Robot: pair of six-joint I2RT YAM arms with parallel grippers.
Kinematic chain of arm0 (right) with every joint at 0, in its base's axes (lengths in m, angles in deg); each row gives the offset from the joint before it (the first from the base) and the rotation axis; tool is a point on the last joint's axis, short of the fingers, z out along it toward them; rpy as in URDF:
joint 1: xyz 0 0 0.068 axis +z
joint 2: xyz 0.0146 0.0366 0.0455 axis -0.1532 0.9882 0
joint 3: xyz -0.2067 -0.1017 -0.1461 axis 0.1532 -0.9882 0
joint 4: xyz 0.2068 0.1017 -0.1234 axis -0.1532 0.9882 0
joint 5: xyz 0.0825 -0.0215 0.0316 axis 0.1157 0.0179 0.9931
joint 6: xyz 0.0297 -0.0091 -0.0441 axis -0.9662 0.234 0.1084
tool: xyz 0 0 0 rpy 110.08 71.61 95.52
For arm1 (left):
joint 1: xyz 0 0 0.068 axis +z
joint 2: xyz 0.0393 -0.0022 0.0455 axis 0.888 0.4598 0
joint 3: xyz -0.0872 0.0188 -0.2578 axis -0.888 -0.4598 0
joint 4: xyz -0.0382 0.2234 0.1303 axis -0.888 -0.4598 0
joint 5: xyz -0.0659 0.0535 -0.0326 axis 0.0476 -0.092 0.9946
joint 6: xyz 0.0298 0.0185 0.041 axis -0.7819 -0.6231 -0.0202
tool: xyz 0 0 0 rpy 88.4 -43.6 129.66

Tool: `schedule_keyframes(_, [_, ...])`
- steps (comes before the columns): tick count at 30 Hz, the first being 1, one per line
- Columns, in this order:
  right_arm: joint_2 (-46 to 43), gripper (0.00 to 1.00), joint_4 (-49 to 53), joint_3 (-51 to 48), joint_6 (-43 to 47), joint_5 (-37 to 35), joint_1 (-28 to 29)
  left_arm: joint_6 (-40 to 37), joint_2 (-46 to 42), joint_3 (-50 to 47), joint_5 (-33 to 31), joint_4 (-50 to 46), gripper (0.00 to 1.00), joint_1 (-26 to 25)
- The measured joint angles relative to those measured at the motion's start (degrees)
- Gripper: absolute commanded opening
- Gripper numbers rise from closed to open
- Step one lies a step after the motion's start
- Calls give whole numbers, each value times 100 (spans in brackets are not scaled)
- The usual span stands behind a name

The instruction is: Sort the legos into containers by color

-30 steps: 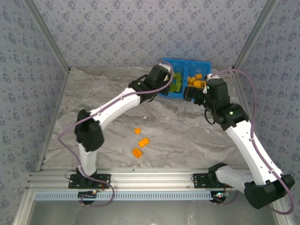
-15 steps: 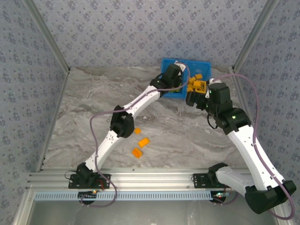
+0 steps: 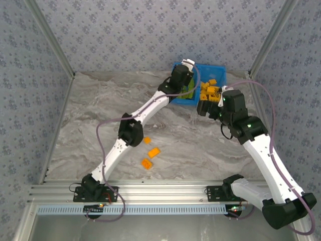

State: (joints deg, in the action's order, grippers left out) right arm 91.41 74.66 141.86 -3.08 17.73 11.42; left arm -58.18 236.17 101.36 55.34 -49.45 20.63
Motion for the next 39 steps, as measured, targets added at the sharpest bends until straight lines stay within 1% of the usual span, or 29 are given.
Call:
schedule_keyframes(3, [-2,100,15,-2,-11,13,0,227,-155,0,-20,-238,64,0])
schedule_keyframes(6, [-15,100,13,-24,-11,22,0,636,-557,-44,-17,-717,65,0])
schedule_keyframes(8, [-22,100,9,-90,-9,109,11,927,-1060,-280,-13,-1005,66,0])
schedule_keyframes(10, [-22,100,-4,-173,22,254,63,1172,-1764,-756,24,-1204,66,15])
schedule_keyframes(12, [13,100,-31,-232,103,404,208,1357,-2562,-1412,85,-1257,67,39])
schedule_keyframes(13, [63,100,-42,-245,162,490,339,1438,-3080,-1902,131,-1224,67,61])
schedule_keyframes(15, [243,100,-98,-247,278,629,638,1556,-4094,-2994,223,-1049,69,122])
schedule_keyframes(17, [564,100,-166,-238,409,772,1012,1617,-5193,-4354,372,-691,72,223])
schedule_keyframes(19, [984,100,-186,-203,529,850,1379,1655,-6028,-5421,531,-481,76,326])
schedule_keyframes(23, [2168,100,-157,90,697,870,2155,1628,-7250,-7259,754,-363,81,435])
schedule_keyframes(27, [3322,100,-205,634,763,826,2693,1716,-8323,-9053,761,-490,84,422])
schedule_keyframes(29, [3856,100,-227,911,789,756,2929,1853,-8894,-9823,691,-739,85,413])
schedule_keyframes(33, [4809,99,-273,1464,861,603,3274,2181,-10126,-10865,514,-1279,90,413])
schedule_keyframes(36, [5353,97,-317,1764,890,492,3412,2428,-11012,-11276,424,-1696,93,413])
schedule_keyframes(39, [5768,93,-348,1982,887,457,3429,2697,-11722,-11562,334,-2061,99,413])
